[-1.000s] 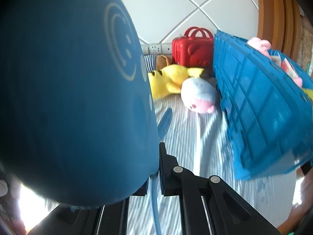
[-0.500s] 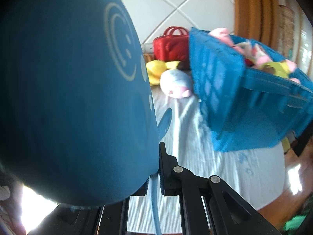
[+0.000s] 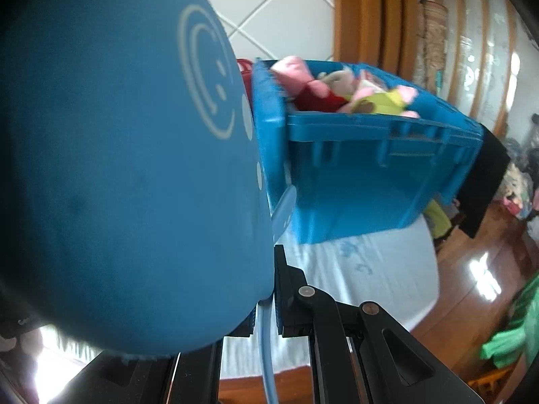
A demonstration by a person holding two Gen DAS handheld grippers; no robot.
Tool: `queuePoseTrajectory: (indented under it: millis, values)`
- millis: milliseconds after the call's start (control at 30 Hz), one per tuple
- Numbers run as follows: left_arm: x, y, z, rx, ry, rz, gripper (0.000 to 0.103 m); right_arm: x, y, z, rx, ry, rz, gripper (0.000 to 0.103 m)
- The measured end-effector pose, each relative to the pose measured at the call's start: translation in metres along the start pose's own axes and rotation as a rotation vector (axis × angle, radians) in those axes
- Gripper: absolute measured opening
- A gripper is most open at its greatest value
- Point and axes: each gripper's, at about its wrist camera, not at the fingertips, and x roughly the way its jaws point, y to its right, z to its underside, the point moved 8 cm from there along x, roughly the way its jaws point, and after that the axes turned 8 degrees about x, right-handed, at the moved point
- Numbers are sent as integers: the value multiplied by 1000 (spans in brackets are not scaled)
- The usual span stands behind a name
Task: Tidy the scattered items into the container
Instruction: 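Lift the duck plush and blue toy and carry them toward the crate with both tools, then lower the duck plush and blue toy into the crate and open both tools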
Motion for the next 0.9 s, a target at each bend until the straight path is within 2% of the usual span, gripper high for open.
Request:
queuePoseTrajectory:
  millis: [267, 567, 667, 900]
  values:
    - [22, 68, -39, 9, 7, 0, 54, -11, 71, -14, 14, 17, 3, 8]
    - [29, 118, -72, -37, 15, -128, 54, -23, 148, -30, -34, 25, -27, 8]
    - [22, 126, -80, -53, 26, -154, 54, -24, 164, -34, -42, 28, -45, 8]
    - [1, 146, -94, -70, 53, -148, 54, -30, 175, -43, -64, 49, -95, 8]
